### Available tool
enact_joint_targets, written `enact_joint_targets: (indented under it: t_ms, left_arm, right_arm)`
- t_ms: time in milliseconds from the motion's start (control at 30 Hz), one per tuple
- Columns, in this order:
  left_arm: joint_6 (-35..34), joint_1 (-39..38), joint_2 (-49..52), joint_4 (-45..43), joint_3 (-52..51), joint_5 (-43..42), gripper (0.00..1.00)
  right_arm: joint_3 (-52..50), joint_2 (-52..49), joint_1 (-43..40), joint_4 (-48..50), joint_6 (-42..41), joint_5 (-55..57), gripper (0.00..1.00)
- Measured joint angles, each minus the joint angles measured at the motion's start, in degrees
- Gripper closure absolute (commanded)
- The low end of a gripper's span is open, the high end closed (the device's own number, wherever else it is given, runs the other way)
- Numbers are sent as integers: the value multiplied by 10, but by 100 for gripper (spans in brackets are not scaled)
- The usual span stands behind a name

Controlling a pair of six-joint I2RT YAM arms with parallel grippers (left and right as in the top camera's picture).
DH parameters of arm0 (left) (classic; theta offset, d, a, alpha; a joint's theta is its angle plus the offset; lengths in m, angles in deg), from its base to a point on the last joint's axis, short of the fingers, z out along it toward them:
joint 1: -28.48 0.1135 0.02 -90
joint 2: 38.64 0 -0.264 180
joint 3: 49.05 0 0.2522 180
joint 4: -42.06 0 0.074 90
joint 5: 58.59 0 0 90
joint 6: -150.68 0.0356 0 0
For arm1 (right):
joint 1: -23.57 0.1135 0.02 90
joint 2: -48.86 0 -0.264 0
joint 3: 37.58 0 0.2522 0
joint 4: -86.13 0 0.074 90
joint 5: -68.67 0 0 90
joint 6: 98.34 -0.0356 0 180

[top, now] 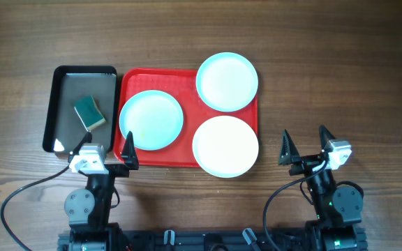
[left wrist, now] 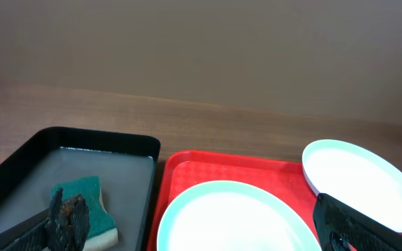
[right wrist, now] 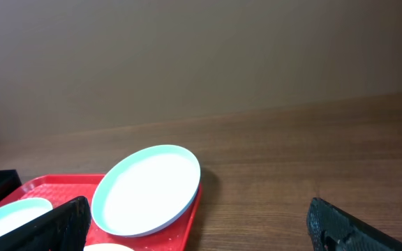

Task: Clean dirty plates on tray and stack at the side

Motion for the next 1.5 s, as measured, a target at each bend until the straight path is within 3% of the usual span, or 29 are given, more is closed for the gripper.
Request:
enact_joint_targets:
  t_ms: [1167, 1333, 1500]
  left_arm:
    - [0, 0, 0, -31, 0, 0, 0]
    - [0, 0, 17, 11, 31, -9, 0]
    - [0, 0, 105, 90, 144, -14, 0]
  right_arm:
    - [0, 0, 0, 4, 12, 0, 0]
    - [31, -6, 0, -15, 30, -6, 0]
    - [114, -68, 0, -20, 32, -26, 0]
